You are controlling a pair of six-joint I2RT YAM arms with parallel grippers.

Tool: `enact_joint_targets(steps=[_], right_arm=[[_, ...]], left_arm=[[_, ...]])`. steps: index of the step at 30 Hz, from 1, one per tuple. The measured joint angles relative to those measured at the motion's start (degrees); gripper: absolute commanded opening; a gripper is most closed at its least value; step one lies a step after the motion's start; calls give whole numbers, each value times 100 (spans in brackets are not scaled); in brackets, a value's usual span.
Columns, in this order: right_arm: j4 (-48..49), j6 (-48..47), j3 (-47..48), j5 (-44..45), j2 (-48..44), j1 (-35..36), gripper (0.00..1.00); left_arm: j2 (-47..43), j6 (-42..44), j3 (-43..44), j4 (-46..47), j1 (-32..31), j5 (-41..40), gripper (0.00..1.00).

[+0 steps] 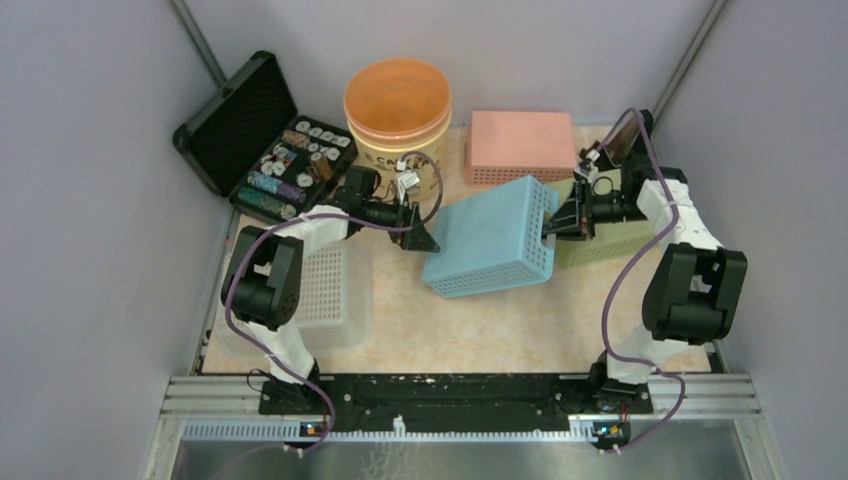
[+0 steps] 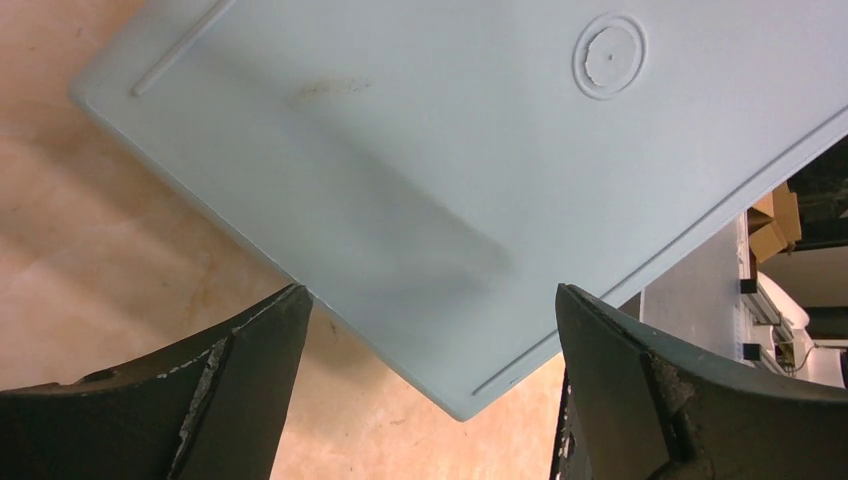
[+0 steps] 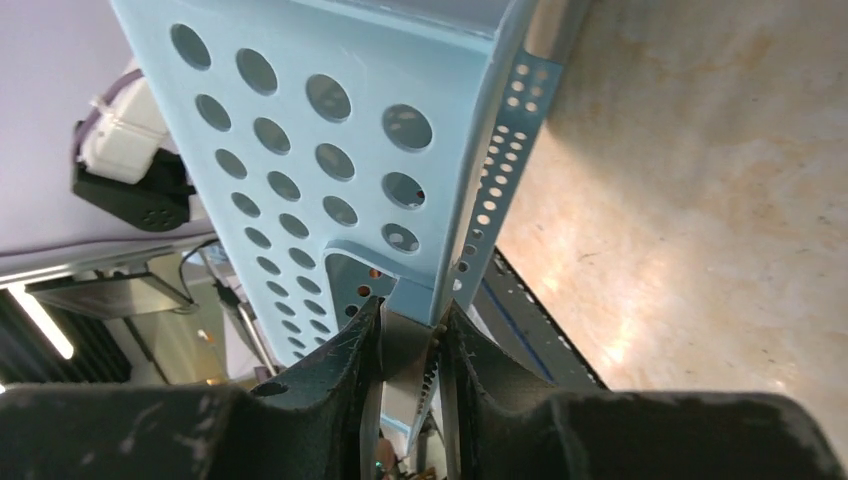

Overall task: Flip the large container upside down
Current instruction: Turn the container upside down at the center of the board.

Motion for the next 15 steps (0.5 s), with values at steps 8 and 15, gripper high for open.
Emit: enact_joint_targets(steps=[8, 15], right_arm=[[304, -87, 0, 483, 181, 168, 26], [433, -87, 83, 544, 376, 413, 27]], left_arm=[[-39, 258, 9, -470, 160, 35, 99], [-39, 603, 149, -981, 289, 76, 99]])
